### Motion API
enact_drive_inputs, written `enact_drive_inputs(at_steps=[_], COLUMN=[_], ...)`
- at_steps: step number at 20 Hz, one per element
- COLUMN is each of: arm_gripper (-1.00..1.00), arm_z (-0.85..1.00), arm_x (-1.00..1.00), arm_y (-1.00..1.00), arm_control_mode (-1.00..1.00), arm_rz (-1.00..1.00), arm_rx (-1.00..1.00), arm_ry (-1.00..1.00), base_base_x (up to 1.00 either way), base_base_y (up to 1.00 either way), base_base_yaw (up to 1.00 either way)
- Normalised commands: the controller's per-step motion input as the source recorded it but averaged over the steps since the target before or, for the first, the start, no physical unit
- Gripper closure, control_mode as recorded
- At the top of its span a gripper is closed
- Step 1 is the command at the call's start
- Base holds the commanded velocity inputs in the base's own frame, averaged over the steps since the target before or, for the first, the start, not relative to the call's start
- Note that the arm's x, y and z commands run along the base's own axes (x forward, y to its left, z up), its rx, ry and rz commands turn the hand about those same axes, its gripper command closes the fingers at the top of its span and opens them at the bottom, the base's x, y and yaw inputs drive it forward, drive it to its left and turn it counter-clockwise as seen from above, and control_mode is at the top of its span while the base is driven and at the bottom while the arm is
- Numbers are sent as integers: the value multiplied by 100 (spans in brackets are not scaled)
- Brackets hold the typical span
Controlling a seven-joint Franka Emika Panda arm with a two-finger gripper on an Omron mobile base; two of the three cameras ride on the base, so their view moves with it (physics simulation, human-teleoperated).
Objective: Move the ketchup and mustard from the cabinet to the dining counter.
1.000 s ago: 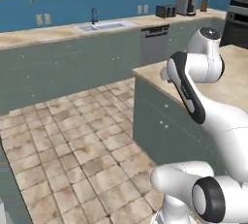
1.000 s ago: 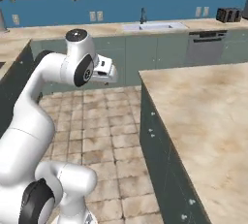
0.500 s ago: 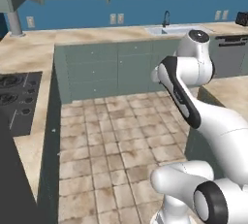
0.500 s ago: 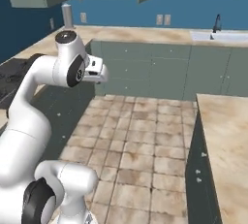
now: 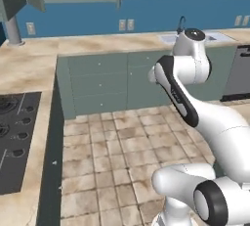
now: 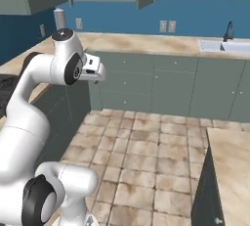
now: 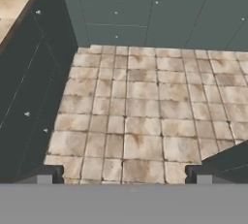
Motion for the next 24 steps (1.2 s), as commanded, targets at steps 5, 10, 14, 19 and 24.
enact_drive_inputs(at_steps=[5,10,14,19,24], arm_gripper=[-100,-100,-100,-100,-100], arm_z=[0,0,0,0,0], arm_x=[0,0,0,0,0], arm_y=[0,0,0,0,0], arm_control_mode=[100,100,100,100,100], arm_rz=[0,0,0,0,0], arm_rx=[0,0,0,0,0], arm_ry=[0,0,0,0,0], base_base_x=[100,100,100,100,100], base_base_y=[2,13,24,17,20], base_base_yaw=[0,0,0,3,16])
